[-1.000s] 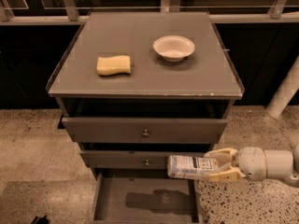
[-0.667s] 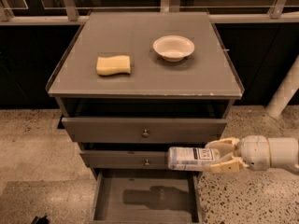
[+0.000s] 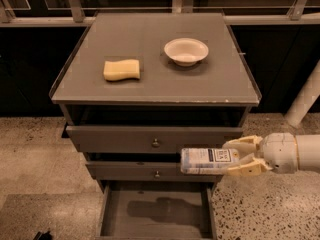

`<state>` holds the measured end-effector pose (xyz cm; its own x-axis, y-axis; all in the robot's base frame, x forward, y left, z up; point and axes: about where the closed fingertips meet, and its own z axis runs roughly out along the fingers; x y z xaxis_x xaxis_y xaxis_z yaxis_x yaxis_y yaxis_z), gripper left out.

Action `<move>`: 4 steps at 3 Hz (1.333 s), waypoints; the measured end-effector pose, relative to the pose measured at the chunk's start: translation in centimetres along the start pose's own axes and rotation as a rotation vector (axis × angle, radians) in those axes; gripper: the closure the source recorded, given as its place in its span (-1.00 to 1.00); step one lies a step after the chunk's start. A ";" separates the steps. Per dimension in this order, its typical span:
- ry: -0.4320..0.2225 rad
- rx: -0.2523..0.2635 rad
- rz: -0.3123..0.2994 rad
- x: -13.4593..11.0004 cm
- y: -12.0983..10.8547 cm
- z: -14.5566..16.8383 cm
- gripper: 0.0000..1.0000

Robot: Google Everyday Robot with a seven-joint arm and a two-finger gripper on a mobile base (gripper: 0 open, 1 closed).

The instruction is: Pick blue plastic bottle from bottom drawer and place on counter

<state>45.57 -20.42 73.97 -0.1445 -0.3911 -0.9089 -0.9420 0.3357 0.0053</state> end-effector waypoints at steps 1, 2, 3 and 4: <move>0.038 -0.015 -0.021 -1.2 0.3 -0.5 1.00; 0.057 -0.049 -0.048 -4.7 -0.4 -2.4 1.00; 0.058 -0.073 -0.095 -9.0 -2.3 -5.1 1.00; 0.072 -0.082 -0.134 -12.5 -4.6 -6.5 1.00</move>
Offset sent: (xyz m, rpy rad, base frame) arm 0.0130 -0.0208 0.1187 -0.0829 -0.0300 0.1265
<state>49.77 -22.66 88.07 -0.0344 -0.4889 -0.8717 -0.9754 0.2063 -0.0772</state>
